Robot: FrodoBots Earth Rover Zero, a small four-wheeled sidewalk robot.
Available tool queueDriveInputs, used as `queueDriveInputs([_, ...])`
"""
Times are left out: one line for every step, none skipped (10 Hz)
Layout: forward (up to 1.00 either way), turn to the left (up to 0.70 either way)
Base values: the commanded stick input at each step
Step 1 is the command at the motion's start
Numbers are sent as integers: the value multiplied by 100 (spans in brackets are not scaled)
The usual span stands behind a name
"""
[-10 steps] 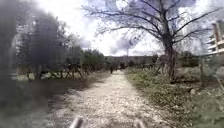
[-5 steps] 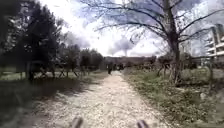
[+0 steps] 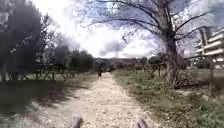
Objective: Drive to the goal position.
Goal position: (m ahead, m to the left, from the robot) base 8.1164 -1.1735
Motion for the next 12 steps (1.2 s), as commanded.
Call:
queueDriveInputs([100, -9])
queueDriveInputs([100, 0])
queueDriveInputs([100, 0])
queueDriveInputs([100, 0])
queueDriveInputs([100, 0])
queueDriveInputs([100, 0])
queueDriveInputs([100, 0])
queueDriveInputs([100, 12])
queueDriveInputs([100, 27])
queueDriveInputs([100, 22])
queueDriveInputs([100, 2])
queueDriveInputs([100, 18])
